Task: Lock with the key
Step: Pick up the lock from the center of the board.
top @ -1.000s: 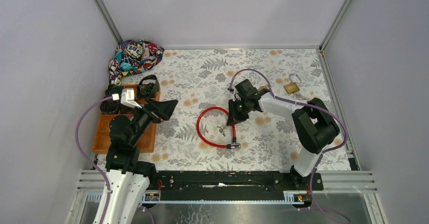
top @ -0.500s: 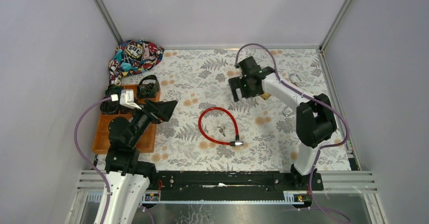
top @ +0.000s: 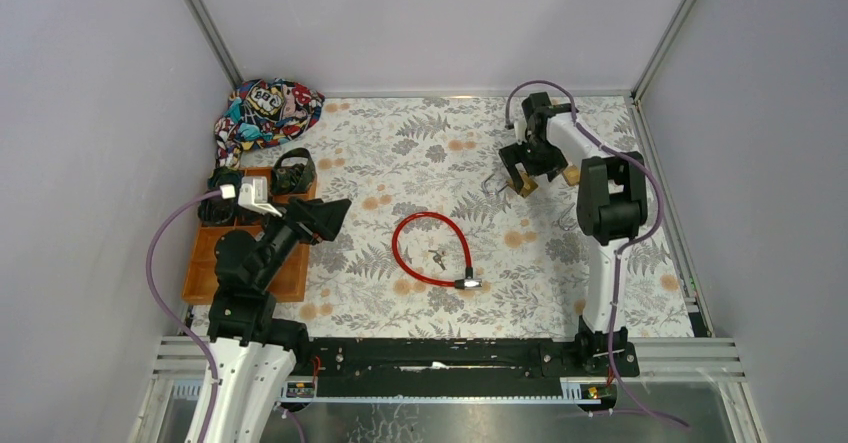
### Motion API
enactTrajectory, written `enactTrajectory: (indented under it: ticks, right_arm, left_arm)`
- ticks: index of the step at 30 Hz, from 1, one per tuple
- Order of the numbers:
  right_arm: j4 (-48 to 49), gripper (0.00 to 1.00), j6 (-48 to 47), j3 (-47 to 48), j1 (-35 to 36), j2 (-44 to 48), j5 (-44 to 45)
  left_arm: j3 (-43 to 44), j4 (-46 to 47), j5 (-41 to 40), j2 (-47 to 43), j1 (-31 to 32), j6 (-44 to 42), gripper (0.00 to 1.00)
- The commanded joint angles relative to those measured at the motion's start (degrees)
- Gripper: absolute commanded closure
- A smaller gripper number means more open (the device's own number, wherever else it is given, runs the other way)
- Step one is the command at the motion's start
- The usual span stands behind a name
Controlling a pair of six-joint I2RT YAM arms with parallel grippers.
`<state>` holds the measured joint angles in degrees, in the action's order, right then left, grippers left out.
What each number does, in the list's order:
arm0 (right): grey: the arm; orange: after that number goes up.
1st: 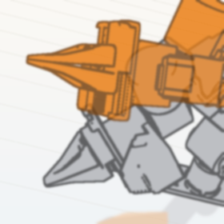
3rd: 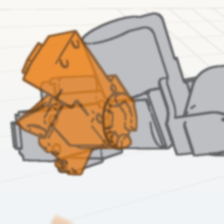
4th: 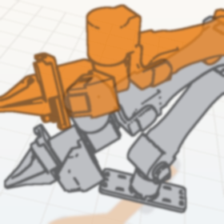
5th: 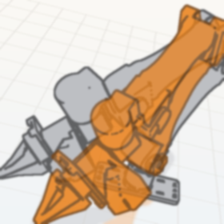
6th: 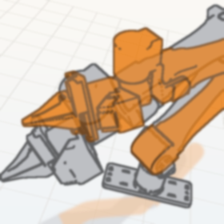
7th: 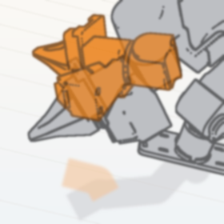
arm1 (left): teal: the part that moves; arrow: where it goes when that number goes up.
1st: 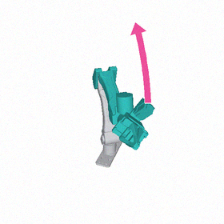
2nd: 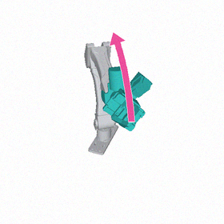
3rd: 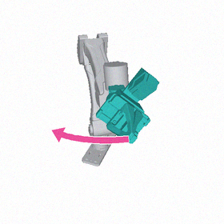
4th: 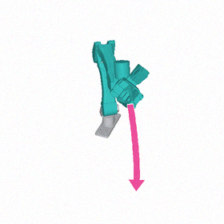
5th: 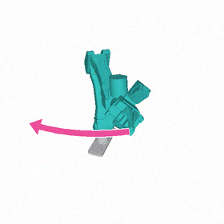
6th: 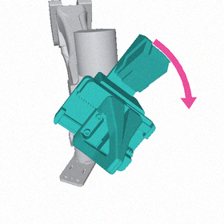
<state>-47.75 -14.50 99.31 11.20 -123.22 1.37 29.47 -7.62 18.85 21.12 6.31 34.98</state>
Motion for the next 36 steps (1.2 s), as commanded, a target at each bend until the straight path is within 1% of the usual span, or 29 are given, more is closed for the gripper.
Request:
enactTrajectory:
  ticks: [1,3,9,14,15,16,18,20,21,23,24,25,27,29,31,33,36]
  right_arm:
    - [-3.4,0.00,-5.2,4.9,-0.7,-2.0,-5.0]
    - [-3.0,0.01,-5.3,5.0,-0.7,-2.9,-6.3]
    - [-0.6,0.08,-4.6,4.7,-0.7,-5.6,-7.6]
    - [1.5,0.17,-3.4,3.7,-0.6,-6.3,-9.4]
    - [2.3,0.20,-3.3,3.0,-0.6,-6.0,-9.5]
    - [3.7,0.25,-3.2,2.0,-0.6,-5.7,-9.6]
    - [5.3,0.40,-3.2,0.4,-0.5,-4.8,-9.3]
    - [6.3,0.60,-3.7,-0.9,-0.5,-4.1,-9.1]
    - [6.6,0.68,-4.0,-1.6,-0.4,-3.5,-9.1]
    - [6.6,0.81,-4.5,-2.5,-0.1,-2.1,-9.6]
    - [6.8,0.89,-4.5,-3.0,0.1,-1.2,-9.8]
    - [7.1,0.95,-4.3,-3.7,0.4,-0.3,-9.9]
    - [8.5,1.00,-3.7,-5.6,1.5,2.5,-10.0]
    - [11.1,1.00,-2.0,-8.2,2.9,5.9,-10.2]
    - [14.5,1.00,1.5,-11.1,3.7,9.3,-12.0]
    - [18.5,1.00,5.5,-14.9,4.5,13.0,-14.9]
    - [26.4,1.00,10.7,-22.5,7.0,18.8,-17.9]
  left_arm:
    - [0.9,3.3,0.2,0.5,-0.4,-1.8,0.01]
    - [0.6,3.8,0.2,0.8,-0.4,-1.7,0.01]
    - [0.1,5.6,-0.1,2.0,-0.4,-1.2,0.01]
    - [0.2,5.9,-0.5,2.4,-0.4,-1.8,0.01]
    - [0.2,5.9,-0.4,2.4,-0.4,-1.9,0.01]
    - [0.4,6.0,-0.3,2.4,-0.4,-1.9,0.01]
    - [0.5,5.9,-0.1,2.4,-0.4,-2.2,0.01]
    - [0.6,5.9,0.1,2.4,-0.4,-2.8,0.01]
    - [0.6,5.9,0.2,2.3,-0.4,-3.2,0.01]
    - [0.7,6.0,0.7,2.5,-0.4,-4.7,0.01]
    - [0.9,6.1,1.2,2.6,-0.4,-5.7,0.01]
    - [1.0,6.3,1.9,2.6,-0.4,-7.3,0.01]
    - [1.1,6.9,3.9,2.8,-0.4,-11.9,0.01]
    - [1.2,6.9,6.8,3.1,-0.3,-18.3,0.01]
    - [1.5,5.6,9.4,3.6,-0.3,-25.4,0.02]
    - [1.8,2.6,11.4,5.1,-0.3,-31.4,0.01]
    - [2.6,-4.4,14.9,8.9,-0.2,-40.9,0.01]
